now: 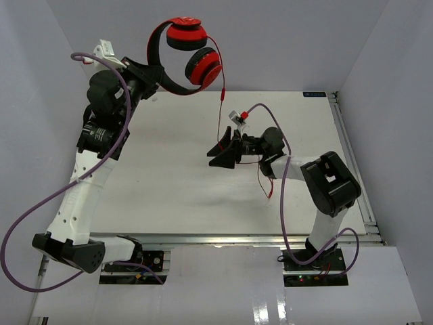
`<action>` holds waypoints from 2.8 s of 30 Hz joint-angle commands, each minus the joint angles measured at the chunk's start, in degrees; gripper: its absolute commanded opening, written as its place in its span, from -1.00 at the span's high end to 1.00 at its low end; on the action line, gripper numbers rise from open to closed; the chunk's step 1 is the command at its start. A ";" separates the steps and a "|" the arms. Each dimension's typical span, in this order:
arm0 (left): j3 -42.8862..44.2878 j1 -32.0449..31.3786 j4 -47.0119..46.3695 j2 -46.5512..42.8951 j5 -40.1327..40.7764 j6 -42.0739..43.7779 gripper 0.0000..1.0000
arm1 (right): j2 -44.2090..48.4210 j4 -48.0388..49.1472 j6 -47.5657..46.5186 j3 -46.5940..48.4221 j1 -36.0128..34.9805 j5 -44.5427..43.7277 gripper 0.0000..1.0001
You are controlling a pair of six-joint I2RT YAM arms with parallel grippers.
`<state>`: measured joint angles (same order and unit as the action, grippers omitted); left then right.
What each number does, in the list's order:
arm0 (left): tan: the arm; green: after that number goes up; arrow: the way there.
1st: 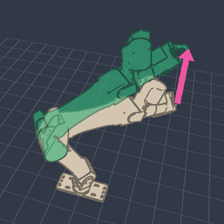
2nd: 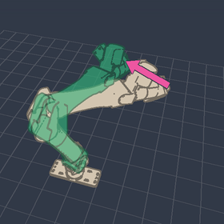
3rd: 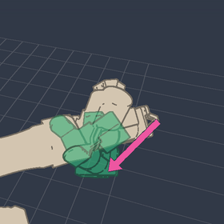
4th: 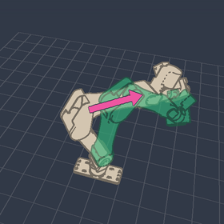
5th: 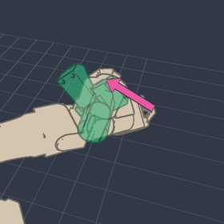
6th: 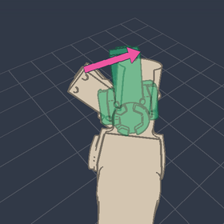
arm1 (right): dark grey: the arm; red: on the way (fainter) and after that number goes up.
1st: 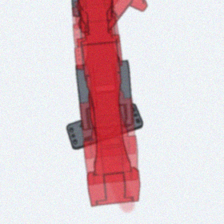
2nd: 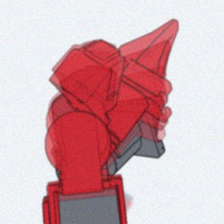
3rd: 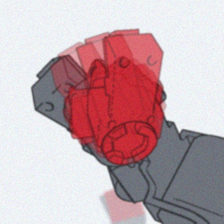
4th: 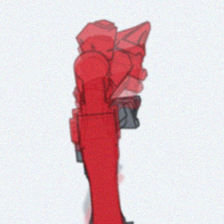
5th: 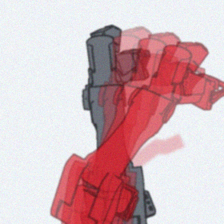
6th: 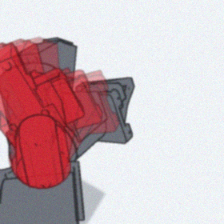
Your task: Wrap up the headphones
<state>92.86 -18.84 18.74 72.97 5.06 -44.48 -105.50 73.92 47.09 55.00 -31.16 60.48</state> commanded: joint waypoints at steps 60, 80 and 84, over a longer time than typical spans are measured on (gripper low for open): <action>-31.60 -9.11 -9.00 -2.22 -24.61 35.69 1.00 | 18.14 -80.42 -90.42 30.25 6.62 -53.27 0.85; -9.37 -9.11 -5.29 -2.59 -21.06 25.68 1.00 | 21.90 -30.21 -37.65 -2.42 17.03 -2.48 0.85; -2.55 -9.11 -6.26 1.54 -23.86 22.00 1.00 | 19.20 -26.29 -32.59 -0.79 15.52 -0.80 0.82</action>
<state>83.42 -27.92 16.23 72.41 -15.22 -15.89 -84.92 33.54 4.93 52.45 -14.50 53.57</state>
